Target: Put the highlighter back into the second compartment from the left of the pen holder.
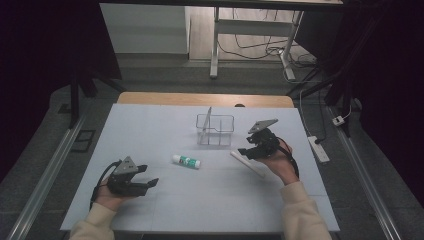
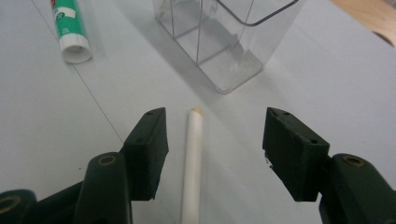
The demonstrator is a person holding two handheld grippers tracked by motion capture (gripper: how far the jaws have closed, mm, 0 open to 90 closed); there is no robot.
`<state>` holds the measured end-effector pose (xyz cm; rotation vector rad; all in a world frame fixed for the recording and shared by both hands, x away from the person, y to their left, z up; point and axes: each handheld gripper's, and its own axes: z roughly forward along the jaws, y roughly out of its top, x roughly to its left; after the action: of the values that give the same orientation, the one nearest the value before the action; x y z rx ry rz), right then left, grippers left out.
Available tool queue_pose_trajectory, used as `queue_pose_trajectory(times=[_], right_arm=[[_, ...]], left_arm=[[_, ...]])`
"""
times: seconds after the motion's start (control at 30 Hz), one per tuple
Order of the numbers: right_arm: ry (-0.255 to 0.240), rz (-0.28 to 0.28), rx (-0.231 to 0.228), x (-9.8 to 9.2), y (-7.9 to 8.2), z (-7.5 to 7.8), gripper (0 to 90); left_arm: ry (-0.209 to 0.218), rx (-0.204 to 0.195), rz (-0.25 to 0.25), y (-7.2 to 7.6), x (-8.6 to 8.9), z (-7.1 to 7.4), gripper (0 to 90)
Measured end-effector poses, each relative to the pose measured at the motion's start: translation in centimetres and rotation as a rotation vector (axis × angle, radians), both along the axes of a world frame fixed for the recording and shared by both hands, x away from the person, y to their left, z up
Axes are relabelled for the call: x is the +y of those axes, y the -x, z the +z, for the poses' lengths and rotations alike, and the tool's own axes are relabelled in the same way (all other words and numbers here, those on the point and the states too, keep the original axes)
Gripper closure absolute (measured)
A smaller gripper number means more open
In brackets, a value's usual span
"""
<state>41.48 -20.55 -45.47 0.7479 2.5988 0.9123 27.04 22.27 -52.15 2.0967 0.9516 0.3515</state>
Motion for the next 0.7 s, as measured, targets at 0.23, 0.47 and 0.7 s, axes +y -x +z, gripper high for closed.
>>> queue_pose_trajectory(times=[0.23,0.47,0.7], right_arm=[[0.036,0.015,0.036,1.2,-0.9,-0.5,39.4],[0.053,0.015,0.07,1.5,-1.6,-1.1,39.2],[0.079,0.007,0.104,1.7,-2.0,-1.9,39.0]], left_arm=[[0.002,0.0,0.0,0.0,0.1,0.0,31.4],[-0.001,0.0,0.0,0.0,0.1,0.0,31.4],[0.0,0.001,0.003,0.1,0.2,0.0,31.4]])
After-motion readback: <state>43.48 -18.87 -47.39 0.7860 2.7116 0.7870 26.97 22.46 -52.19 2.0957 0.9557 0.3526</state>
